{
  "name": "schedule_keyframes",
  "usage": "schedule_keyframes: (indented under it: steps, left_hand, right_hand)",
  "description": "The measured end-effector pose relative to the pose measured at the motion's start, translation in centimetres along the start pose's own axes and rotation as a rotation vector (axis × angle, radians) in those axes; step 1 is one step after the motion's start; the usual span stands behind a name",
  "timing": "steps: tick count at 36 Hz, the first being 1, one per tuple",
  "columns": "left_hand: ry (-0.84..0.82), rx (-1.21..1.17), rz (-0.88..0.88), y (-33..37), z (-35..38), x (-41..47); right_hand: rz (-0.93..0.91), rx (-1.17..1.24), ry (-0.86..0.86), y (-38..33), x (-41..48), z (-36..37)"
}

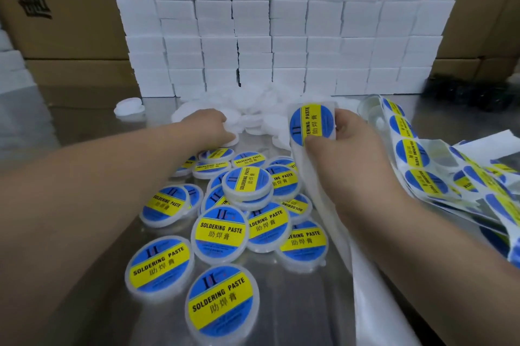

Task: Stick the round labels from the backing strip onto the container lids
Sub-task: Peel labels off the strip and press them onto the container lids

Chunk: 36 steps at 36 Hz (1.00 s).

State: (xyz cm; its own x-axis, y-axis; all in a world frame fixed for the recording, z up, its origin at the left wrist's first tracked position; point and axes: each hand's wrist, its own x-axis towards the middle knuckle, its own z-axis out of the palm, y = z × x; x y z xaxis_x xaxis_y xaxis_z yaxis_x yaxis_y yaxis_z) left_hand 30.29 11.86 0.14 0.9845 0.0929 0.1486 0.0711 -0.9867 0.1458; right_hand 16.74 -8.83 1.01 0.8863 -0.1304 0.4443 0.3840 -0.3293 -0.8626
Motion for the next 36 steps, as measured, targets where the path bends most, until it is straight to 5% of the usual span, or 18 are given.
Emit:
schedule_keyframes:
  steps: [12, 19, 22, 30, 36]
  left_hand:
    - [0.331, -0.326, -0.113, -0.1, -1.3, 0.1]
    - [0.394, -1.055, -0.210, 2.8, -3.4, -2.0]
    - [0.375, -1.188, -0.150, 4.7, -4.4, -4.4]
    - [0.234, -1.066, 0.183, 6.6, -5.2, -12.7]
    - [0.339, -0.907, 0.247, 5.9, -4.4, -15.2]
  right_hand:
    - [-0.006, 0.025, -0.041, 0.1, 0.2, -0.1]
    - [0.062, 0.112, -0.103, -0.6, 0.0, 0.0]
    - [0.079, 0.176, -0.171, -1.1, -0.3, 0.0]
    - [-0.013, 0.156, -0.317, -1.5, -1.0, 0.1]
    - [-0.064, 0.113, -0.322, -1.4, -1.1, 0.0]
